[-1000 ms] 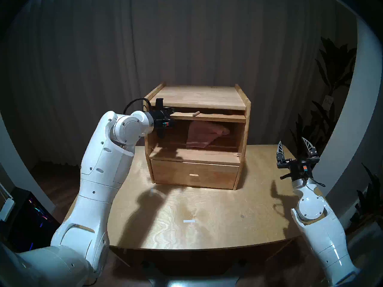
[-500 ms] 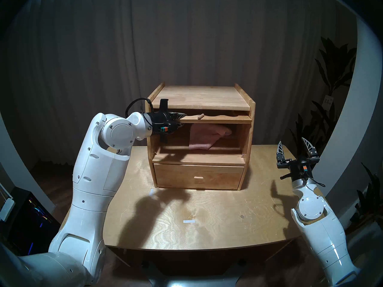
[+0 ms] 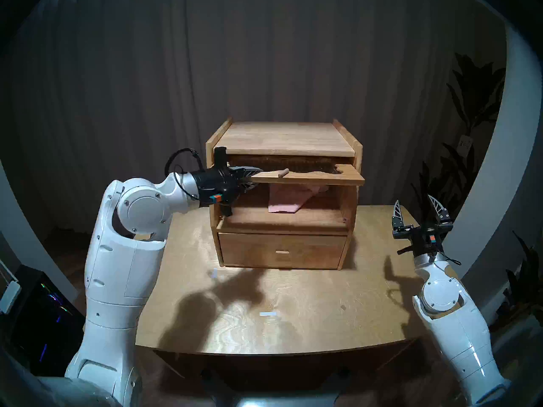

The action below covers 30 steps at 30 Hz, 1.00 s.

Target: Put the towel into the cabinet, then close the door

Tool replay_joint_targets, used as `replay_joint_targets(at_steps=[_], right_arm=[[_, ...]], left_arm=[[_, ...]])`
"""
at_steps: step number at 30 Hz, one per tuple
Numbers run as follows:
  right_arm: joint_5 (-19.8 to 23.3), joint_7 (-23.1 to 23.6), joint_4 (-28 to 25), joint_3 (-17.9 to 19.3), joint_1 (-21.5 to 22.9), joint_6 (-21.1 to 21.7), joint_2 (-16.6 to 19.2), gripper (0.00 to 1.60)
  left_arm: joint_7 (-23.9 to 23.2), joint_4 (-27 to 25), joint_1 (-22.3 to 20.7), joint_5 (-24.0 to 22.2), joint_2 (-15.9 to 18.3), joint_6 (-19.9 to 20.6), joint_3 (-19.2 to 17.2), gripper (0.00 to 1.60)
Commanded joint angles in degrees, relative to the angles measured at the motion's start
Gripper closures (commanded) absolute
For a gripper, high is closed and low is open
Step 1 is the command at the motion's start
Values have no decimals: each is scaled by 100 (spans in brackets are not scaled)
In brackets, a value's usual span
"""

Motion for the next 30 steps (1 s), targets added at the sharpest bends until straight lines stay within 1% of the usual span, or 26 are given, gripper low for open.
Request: replay_joint_targets(at_steps=[1,6,7,8,9,10,11,16,18,19,25,26,27,28,29,30], right_arm=[[-5,3,-89,2,52,-43,12,0],[-3,-2,-89,-2,53,-46,16,0],[-3,-2,-89,-2,53,-46,16,0],[-2,-3,-89,-3,53,-46,17,0],[-2,-3,-89,-3,53,-46,18,0],[-1,-4,-89,-5,53,-47,19,0],[-1,-4,-89,-5,53,-47,19,0],[1,-8,-91,-8,53,-51,24,0],[2,-10,-92,-9,52,-53,25,0],[2,-10,-93,-10,52,-54,26,0],[5,-14,-96,-13,51,-60,32,0],[5,-15,-96,-13,50,-61,33,0],[6,-16,-96,-14,50,-62,34,0],[6,-16,-97,-15,50,-63,35,0],[7,-17,-98,-15,49,-65,36,0],[7,-17,-98,-16,49,-66,37,0]], left_arm=[[172,-629,639,-378,-142,-80,-172,160],[309,-1062,1150,-480,-309,-71,-250,160],[309,-1062,1150,-480,-309,-71,-250,160],[333,-1183,1248,-484,-333,-65,-277,160],[367,-1132,1251,-525,-369,-89,-269,160],[402,-1293,1389,-543,-407,-84,-301,160],[402,-1293,1389,-543,-407,-84,-301,160],[527,-1609,1727,-541,-507,-81,-430,160],[543,-1814,1942,-482,-527,-44,-504,160],[579,-1785,1997,-459,-551,-58,-529,160],[739,-2188,2538,-243,-706,57,-796,160],[766,-2192,2580,-233,-733,51,-828,160],[784,-2389,2749,-173,-773,126,-912,160],[769,-2244,2641,-180,-791,95,-924,160],[796,-2516,2910,-82,-831,186,-1017,160],[774,-2487,2881,-52,-858,195,-1036,160]])
